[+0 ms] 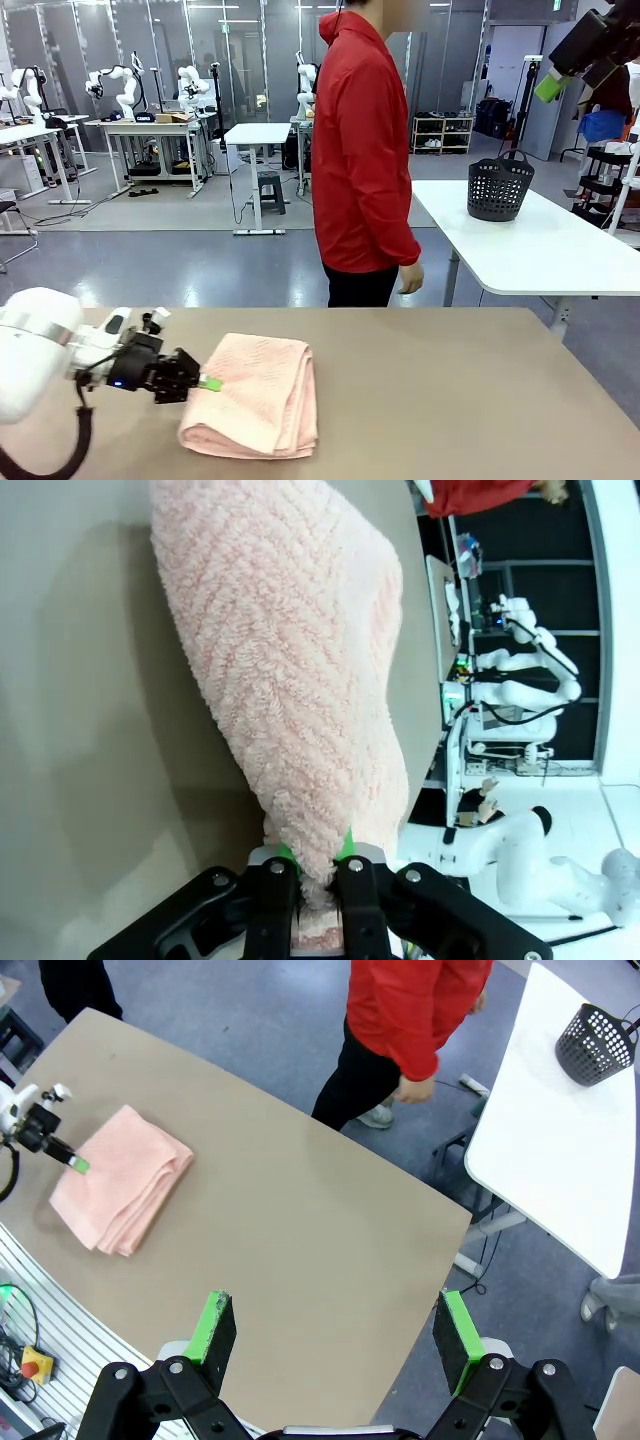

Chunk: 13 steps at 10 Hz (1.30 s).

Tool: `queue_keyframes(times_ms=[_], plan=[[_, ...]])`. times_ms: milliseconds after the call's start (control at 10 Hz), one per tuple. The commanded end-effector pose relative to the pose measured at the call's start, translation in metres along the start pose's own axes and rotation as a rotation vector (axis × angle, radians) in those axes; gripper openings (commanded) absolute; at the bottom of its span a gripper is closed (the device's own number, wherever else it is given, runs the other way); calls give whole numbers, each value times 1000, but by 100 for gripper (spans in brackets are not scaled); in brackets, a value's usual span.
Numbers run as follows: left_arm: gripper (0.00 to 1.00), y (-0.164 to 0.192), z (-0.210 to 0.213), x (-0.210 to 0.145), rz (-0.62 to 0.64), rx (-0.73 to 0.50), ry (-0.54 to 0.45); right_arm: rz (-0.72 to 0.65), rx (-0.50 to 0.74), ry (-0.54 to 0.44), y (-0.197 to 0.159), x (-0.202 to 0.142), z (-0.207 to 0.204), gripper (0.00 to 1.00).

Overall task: Fold the towel.
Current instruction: Pick up the 100 cm Hotel Towel and place it on the left side of the table.

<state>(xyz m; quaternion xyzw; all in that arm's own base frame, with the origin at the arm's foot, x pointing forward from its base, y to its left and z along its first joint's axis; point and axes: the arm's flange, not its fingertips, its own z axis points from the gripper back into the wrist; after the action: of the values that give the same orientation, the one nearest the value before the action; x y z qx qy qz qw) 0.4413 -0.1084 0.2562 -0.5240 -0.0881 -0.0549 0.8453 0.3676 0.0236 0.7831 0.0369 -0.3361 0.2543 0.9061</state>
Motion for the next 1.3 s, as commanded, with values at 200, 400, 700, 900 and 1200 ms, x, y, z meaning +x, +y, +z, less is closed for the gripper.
queue_keyframes(times_ms=[200, 400, 700, 900, 1200], plan=[[0, 6, 119, -14, -21, 34, 66, -2, -3, -1, -1, 0, 1, 100], [0, 12, 176, -14, -22, 119, 56, -2, -3, -1, -1, 0, 1, 100], [0, 18, 240, -3, -30, 289, 88, -2, -3, -1, -1, 0, 1, 100], [0, 19, 274, 3, -35, 369, 98, -2, -3, -1, -1, 0, 1, 100], [20, 24, 290, 21, 16, 527, 127, -2, -3, -1, -1, 0, 1, 100]])
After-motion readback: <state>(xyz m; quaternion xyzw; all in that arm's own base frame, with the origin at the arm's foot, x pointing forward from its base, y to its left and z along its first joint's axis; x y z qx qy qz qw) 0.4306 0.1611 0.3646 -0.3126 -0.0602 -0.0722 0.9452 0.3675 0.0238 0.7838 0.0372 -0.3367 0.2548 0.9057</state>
